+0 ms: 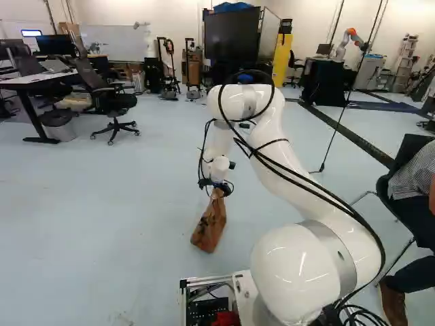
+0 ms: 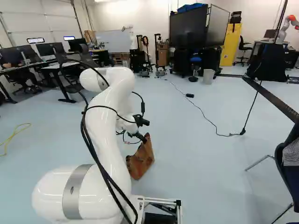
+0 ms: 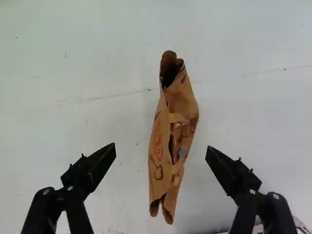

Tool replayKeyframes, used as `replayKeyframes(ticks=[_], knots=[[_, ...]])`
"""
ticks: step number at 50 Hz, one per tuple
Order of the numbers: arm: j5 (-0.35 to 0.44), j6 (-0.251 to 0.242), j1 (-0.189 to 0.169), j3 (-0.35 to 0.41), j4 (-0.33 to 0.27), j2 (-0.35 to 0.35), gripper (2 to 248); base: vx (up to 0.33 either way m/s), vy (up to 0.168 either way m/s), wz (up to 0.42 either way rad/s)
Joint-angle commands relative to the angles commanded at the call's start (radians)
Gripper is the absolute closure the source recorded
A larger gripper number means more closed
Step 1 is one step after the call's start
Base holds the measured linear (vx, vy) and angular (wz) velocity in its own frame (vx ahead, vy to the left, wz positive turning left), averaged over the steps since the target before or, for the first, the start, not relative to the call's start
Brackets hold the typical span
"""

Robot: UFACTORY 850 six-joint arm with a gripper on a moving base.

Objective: Pick up the grocery bag from the ground

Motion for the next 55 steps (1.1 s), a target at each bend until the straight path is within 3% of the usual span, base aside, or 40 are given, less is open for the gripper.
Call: replayKeyframes(ticks=[55], knots=[[0.000, 0.000, 0.000, -0.158, 0.000, -0.200, 3, 0.000, 0.000, 0.000]])
